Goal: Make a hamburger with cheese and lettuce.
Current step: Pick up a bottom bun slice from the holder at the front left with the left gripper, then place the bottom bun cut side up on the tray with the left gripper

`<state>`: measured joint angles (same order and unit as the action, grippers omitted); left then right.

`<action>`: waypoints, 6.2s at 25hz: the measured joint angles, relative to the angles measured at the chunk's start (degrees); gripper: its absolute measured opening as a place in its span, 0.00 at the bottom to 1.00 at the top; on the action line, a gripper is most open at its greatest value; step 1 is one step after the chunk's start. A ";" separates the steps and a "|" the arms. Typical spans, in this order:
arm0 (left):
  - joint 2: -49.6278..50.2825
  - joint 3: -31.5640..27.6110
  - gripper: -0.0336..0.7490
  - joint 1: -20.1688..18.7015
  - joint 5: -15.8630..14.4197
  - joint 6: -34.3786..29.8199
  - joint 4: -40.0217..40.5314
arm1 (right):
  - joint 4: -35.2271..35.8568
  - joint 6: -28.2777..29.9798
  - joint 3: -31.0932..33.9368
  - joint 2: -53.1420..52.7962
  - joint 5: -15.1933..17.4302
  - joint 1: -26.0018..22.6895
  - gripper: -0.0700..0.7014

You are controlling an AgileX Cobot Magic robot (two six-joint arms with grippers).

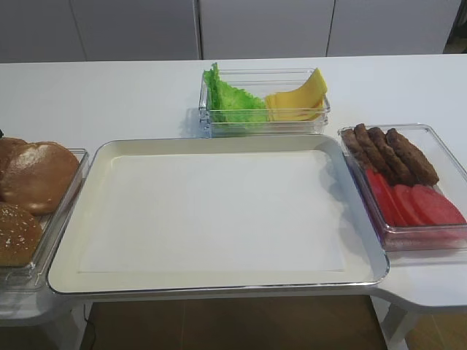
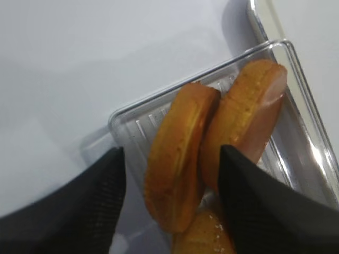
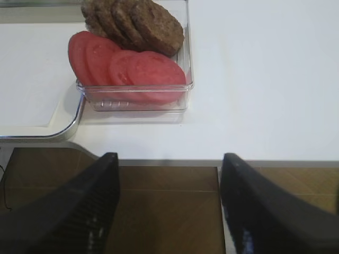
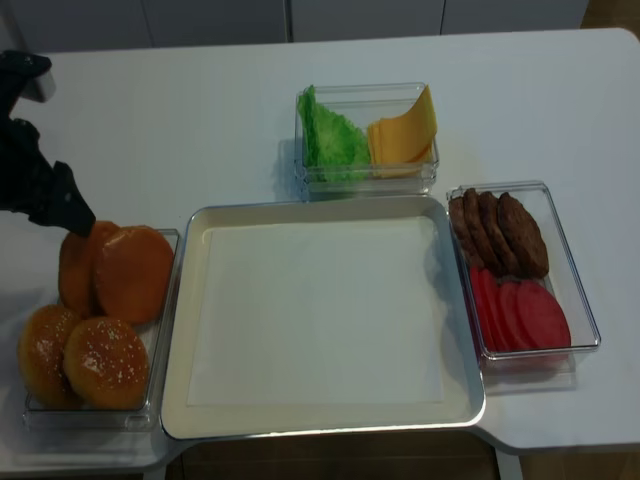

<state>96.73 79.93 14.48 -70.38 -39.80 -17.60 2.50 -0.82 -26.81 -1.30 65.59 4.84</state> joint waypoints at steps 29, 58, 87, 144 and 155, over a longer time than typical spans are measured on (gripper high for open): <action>2.65 -0.61 0.53 0.00 0.21 -2.80 -0.46 | 0.00 -0.10 0.00 0.00 0.00 0.00 0.67; 0.39 -0.61 0.22 0.00 0.18 -2.93 -0.34 | 0.00 -0.10 0.00 0.00 0.00 0.00 0.64; -17.86 -0.61 0.22 -4.38 -0.62 0.13 -3.80 | 0.00 -0.09 0.00 0.00 0.00 0.00 0.64; 5.22 -0.61 0.22 -73.35 4.97 75.34 63.20 | 0.00 -0.09 0.00 0.00 0.00 0.00 0.64; 7.04 -0.61 0.22 -73.35 6.13 76.51 64.05 | 0.00 -0.09 0.00 0.00 0.00 0.00 0.64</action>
<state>103.77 79.31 -58.87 -64.25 36.70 46.45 2.50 -0.91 -26.81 -1.30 65.59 4.84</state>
